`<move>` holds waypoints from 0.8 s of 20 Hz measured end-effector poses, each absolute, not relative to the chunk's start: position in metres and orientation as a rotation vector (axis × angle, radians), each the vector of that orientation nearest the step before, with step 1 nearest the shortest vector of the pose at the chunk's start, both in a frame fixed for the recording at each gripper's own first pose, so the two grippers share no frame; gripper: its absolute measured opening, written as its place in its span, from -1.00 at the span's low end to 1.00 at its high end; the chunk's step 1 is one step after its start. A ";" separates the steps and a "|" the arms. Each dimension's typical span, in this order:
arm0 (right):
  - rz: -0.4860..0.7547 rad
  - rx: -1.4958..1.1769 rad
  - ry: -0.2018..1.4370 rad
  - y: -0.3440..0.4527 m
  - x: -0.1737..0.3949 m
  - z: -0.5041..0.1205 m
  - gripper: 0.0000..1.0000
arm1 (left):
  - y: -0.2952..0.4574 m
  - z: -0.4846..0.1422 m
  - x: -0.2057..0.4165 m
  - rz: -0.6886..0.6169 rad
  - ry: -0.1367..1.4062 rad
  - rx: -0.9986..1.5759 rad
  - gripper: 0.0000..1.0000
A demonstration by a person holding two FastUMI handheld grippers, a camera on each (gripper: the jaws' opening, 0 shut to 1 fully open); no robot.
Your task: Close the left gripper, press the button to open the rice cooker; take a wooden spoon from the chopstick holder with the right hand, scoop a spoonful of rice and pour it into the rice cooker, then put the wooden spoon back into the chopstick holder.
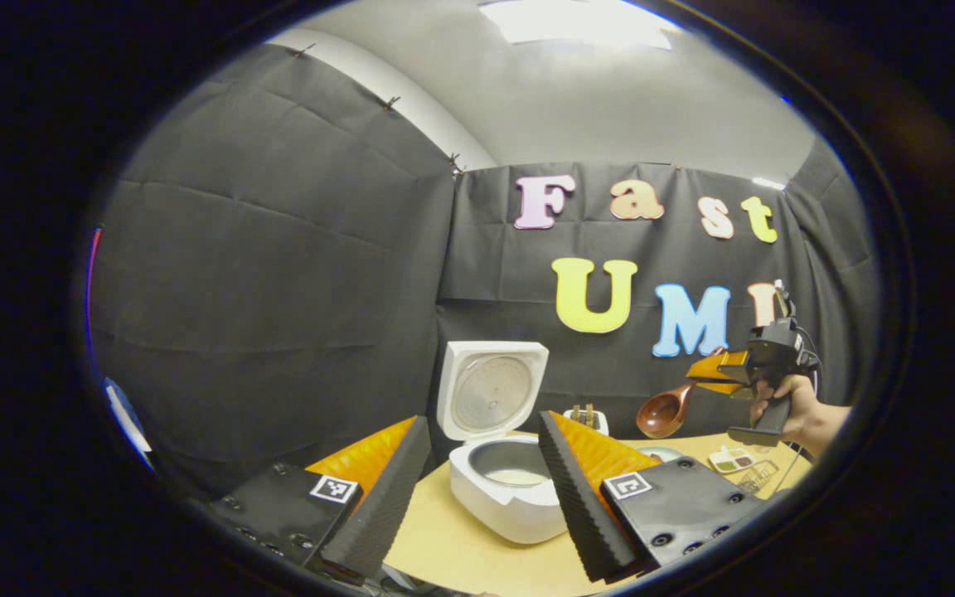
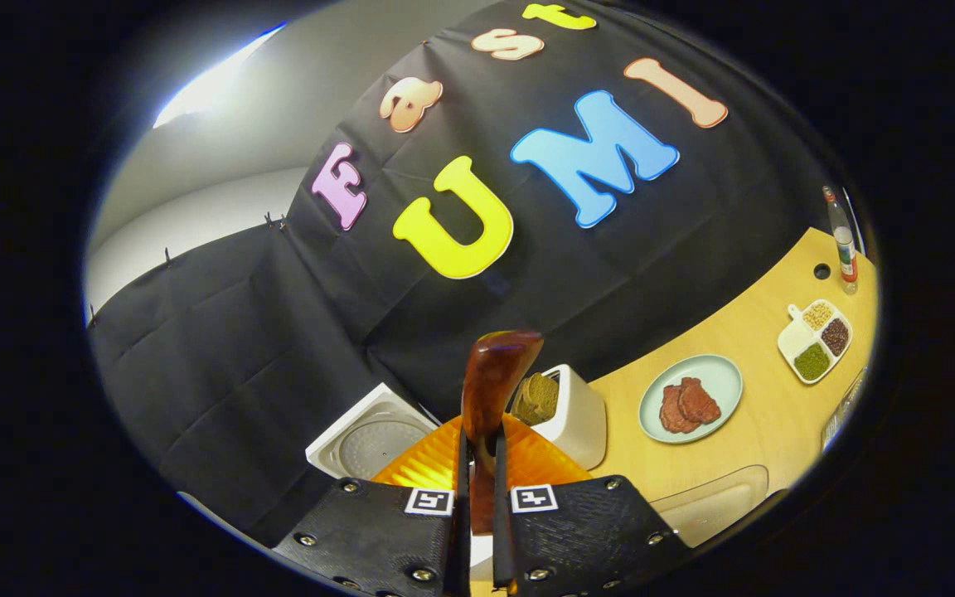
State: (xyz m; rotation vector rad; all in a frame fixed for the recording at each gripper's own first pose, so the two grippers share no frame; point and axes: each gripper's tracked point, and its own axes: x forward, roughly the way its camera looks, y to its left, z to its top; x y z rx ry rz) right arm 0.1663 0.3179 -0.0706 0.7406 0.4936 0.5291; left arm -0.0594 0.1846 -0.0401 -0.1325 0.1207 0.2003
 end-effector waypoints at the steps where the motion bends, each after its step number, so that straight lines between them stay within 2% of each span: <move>1: 0.512 0.741 0.488 0.304 0.167 -0.072 -0.71 | 0.177 -0.038 -0.056 0.190 0.119 -0.132 0.90; 3: 0.476 0.742 0.477 0.275 0.169 -0.074 -0.79 | 0.162 -0.032 -0.052 0.169 0.110 -0.133 0.90; 5: 0.438 0.738 0.467 0.245 0.169 -0.077 -0.79 | 0.147 -0.027 -0.047 0.147 0.102 -0.131 0.84; 6: 0.420 0.734 0.461 0.230 0.170 -0.078 -0.79 | 0.138 -0.025 -0.044 0.135 0.097 -0.130 0.90; 8: 0.382 0.719 0.449 0.203 0.168 -0.081 -0.78 | 0.121 -0.021 -0.038 0.112 0.092 -0.130 0.84; 15: 0.241 0.651 0.416 0.104 0.160 -0.100 -0.79 | 0.063 -0.008 -0.025 0.035 0.071 -0.130 0.84; 16: 0.219 0.639 0.415 0.090 0.159 -0.104 -0.79 | 0.057 -0.008 -0.024 0.029 0.070 -0.128 0.90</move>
